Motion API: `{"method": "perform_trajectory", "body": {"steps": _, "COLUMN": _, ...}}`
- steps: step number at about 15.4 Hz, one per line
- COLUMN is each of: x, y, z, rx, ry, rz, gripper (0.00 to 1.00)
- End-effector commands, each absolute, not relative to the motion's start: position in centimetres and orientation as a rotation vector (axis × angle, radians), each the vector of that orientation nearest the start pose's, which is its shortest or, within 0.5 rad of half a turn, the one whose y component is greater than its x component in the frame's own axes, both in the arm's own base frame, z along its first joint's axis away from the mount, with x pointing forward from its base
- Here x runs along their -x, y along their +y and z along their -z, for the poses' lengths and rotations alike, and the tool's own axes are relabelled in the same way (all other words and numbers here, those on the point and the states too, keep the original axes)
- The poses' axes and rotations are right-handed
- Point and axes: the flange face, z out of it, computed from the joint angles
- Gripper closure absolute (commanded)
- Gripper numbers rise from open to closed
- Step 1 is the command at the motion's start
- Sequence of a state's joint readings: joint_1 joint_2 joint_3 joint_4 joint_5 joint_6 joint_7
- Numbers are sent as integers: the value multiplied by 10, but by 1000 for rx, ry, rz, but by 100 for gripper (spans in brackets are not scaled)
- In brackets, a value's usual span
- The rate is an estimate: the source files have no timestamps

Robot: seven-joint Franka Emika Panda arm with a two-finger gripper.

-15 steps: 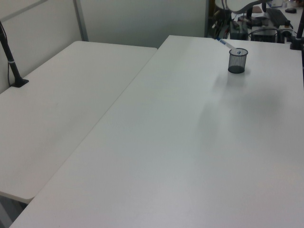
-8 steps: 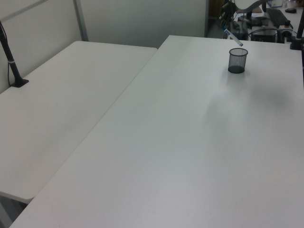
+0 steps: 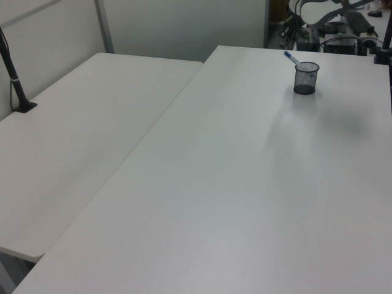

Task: Insert the marker
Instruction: 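Lower the marker into the pen cup and open the gripper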

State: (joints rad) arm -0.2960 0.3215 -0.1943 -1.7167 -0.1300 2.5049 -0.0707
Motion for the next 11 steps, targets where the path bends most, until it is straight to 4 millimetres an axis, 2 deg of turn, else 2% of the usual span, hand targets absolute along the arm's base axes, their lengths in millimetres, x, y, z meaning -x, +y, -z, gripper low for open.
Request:
{"method": "perform_trajectory", "body": {"steps": 1, "x": -606, "y": -302, "z": -449, "rx": 3302, "ry": 498, "rz": 691, "gripper": 18}}
{"method": "perform_trajectory", "body": {"steps": 2, "x": -608, "y": -300, "z": -449, "rx": 3296, "ry": 501, "rz": 691, "gripper": 0}}
{"method": "perform_trajectory", "body": {"steps": 4, "x": -613, "y": -285, "z": -448, "rx": 3290, "ry": 473, "rz": 645, "gripper": 0}}
{"method": "perform_trajectory", "body": {"steps": 6, "x": -628, "y": -245, "z": -447, "rx": 3290, "ry": 377, "rz": 569, "gripper": 0}}
{"method": "perform_trajectory", "body": {"steps": 8, "x": -641, "y": -195, "z": -449, "rx": 3292, "ry": 265, "rz": 479, "gripper": 0}}
{"method": "perform_trajectory", "body": {"steps": 9, "x": -646, "y": -160, "z": -449, "rx": 3291, "ry": 203, "rz": 389, "gripper": 0}}
{"method": "perform_trajectory", "body": {"steps": 11, "x": -646, "y": -115, "z": -458, "rx": 3285, "ry": 153, "rz": 278, "gripper": 0}}
